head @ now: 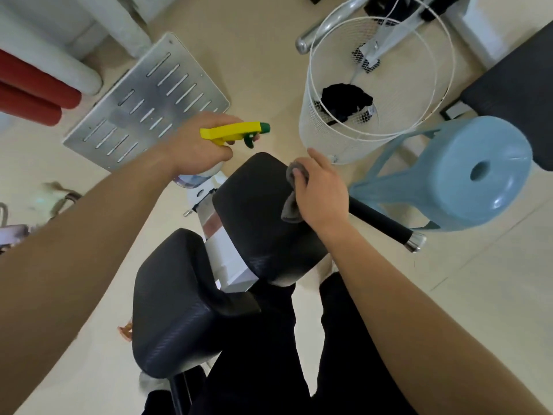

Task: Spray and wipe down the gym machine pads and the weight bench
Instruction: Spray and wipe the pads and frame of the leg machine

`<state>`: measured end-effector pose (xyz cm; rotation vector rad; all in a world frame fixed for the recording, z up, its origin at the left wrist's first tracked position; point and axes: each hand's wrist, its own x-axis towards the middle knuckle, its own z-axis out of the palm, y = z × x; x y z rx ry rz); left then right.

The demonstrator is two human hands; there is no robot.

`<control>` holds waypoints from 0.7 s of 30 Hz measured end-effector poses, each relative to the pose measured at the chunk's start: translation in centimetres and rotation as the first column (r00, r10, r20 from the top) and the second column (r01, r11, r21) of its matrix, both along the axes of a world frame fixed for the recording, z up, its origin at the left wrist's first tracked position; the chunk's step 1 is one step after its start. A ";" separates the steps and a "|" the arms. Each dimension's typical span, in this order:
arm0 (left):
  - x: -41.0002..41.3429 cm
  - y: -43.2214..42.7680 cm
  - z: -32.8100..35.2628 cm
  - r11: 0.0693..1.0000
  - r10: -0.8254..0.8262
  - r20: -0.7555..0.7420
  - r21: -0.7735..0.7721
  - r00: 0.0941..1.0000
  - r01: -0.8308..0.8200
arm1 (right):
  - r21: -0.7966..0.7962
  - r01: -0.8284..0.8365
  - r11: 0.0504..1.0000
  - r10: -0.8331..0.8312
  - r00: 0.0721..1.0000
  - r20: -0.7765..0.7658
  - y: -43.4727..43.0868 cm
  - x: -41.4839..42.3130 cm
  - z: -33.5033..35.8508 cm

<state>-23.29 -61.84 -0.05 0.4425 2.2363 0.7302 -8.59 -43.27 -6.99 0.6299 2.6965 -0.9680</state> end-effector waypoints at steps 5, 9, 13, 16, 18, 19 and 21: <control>2.9 1.7 3.6 0.988 0.137 -0.129 0.095 0.982 -0.125 | -0.079 0.008 0.997 -0.031 0.955 -0.294 -1.0 8.1 0.3; 7.1 4.3 6.0 0.960 0.262 -0.208 0.155 0.942 -0.233 | -0.268 0.155 0.951 -0.193 0.973 -0.125 0.6 14.9 -0.3; 13.5 8.2 7.5 0.924 0.351 -0.266 0.255 0.898 -0.285 | -0.330 0.396 0.857 -0.395 0.916 0.073 5.4 19.0 -0.2; 18.5 10.6 7.2 0.930 0.353 -0.363 0.235 0.862 -0.283 | -0.465 0.373 0.803 -0.374 0.923 0.095 9.3 19.5 1.1; 21.8 12.2 6.8 0.924 0.373 -0.412 0.246 0.832 -0.292 | -0.573 0.335 0.748 -0.358 0.931 0.076 11.7 19.4 2.0; 23.2 12.9 6.5 0.900 0.421 -0.392 0.291 0.818 -0.324 | -0.615 0.325 0.718 -0.367 0.928 0.063 12.7 19.3 2.3; 25.7 14.2 5.5 0.807 0.565 -0.275 0.382 0.778 -0.451 | -0.649 0.337 0.682 -0.404 0.913 0.050 14.2 18.8 2.6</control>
